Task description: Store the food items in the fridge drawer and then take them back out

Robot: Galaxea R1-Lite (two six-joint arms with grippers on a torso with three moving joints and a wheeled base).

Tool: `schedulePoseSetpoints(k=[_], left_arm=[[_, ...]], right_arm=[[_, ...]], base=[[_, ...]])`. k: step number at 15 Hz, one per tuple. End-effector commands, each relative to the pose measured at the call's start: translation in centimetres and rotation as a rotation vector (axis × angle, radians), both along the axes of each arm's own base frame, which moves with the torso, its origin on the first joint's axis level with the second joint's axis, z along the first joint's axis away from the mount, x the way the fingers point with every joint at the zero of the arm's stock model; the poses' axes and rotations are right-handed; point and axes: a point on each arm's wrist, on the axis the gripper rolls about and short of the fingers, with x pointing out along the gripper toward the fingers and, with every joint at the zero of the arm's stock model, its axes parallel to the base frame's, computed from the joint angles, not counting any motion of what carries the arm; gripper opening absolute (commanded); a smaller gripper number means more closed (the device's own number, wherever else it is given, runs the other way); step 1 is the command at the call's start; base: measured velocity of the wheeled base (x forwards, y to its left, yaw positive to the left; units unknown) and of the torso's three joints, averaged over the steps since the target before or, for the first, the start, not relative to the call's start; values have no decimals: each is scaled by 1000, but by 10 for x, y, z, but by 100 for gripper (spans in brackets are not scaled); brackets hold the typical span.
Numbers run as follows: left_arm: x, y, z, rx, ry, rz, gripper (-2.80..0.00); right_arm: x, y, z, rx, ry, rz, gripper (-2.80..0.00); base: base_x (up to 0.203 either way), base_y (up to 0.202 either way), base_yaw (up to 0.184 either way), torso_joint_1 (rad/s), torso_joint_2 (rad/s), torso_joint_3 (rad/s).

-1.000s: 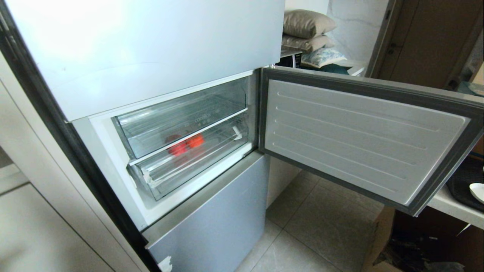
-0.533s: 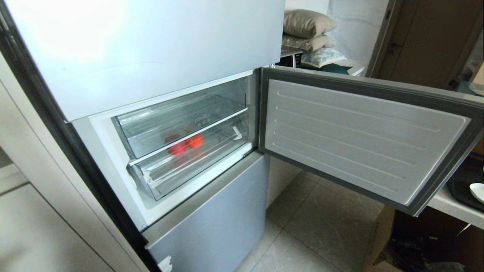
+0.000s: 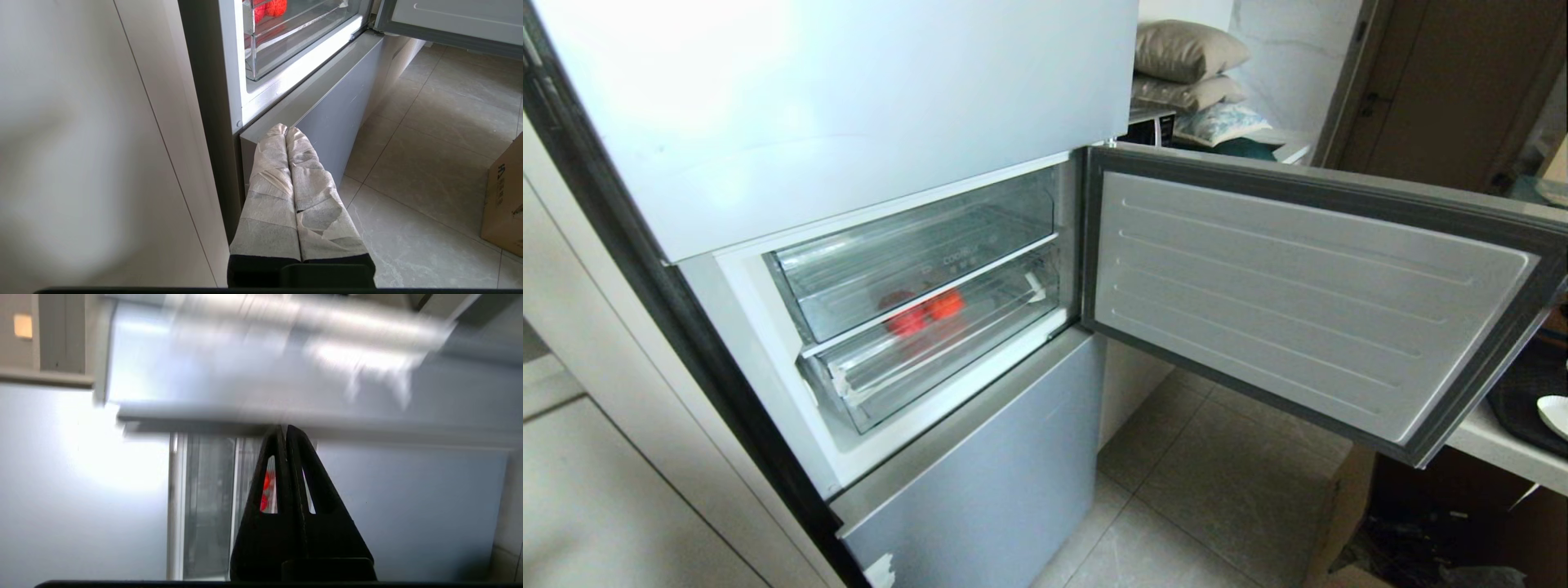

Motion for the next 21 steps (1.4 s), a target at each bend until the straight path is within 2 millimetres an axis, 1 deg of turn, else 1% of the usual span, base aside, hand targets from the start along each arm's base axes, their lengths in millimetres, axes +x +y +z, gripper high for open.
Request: schedulePoseSetpoints(k=[1, 2, 3, 4, 5, 6, 8, 10, 13, 14, 16, 18, 19, 21], left_arm=[[0, 0, 0, 0, 0, 0, -280], [0, 0, 0, 0, 0, 0, -280], [0, 0, 0, 0, -1, 0, -280], [0, 0, 0, 0, 0, 0, -280], [0, 0, 0, 0, 0, 0, -280], [0, 0, 0, 0, -1, 0, -280], [0, 0, 0, 0, 0, 0, -280], [0, 0, 0, 0, 1, 0, -280], [0, 0, 0, 0, 0, 0, -280], [0, 0, 0, 0, 0, 0, -280], [0, 0, 0, 0, -1, 0, -280], [0, 0, 0, 0, 0, 0, -280], [0, 0, 0, 0, 0, 0, -280], [0, 0, 0, 0, 0, 0, -280]], right_arm=[[-31, 30, 23, -52, -56, 2, -280], [-45, 37, 28, -79, -78, -21, -280], [-58, 34, 35, -124, -112, -93, -280], [-61, 30, 39, -158, -135, -157, -280], [-56, 21, 37, -186, -153, -247, -280], [-50, 12, 32, -208, -166, -313, -280], [-35, -7, 18, -211, -162, -352, -280], [-15, -29, 3, -190, -140, -356, -280], [20, -57, -10, -179, -142, -332, -280], [30, -63, -12, -174, -145, -321, -280], [54, -67, -16, -138, -147, -278, -280], [72, -64, -22, -72, -94, -191, -280], [78, -60, -24, -42, -64, -137, -280], [81, -48, -22, -19, -49, -39, -280]], base=[[0, 0, 0, 0, 0, 0], [0, 0, 0, 0, 0, 0], [0, 0, 0, 0, 0, 0], [0, 0, 0, 0, 0, 0], [0, 0, 0, 0, 0, 0], [0, 0, 0, 0, 0, 0], [0, 0, 0, 0, 0, 0], [0, 0, 0, 0, 0, 0], [0, 0, 0, 0, 0, 0], [0, 0, 0, 0, 0, 0], [0, 0, 0, 0, 0, 0], [0, 0, 0, 0, 0, 0], [0, 0, 0, 0, 0, 0], [0, 0, 0, 0, 0, 0]])
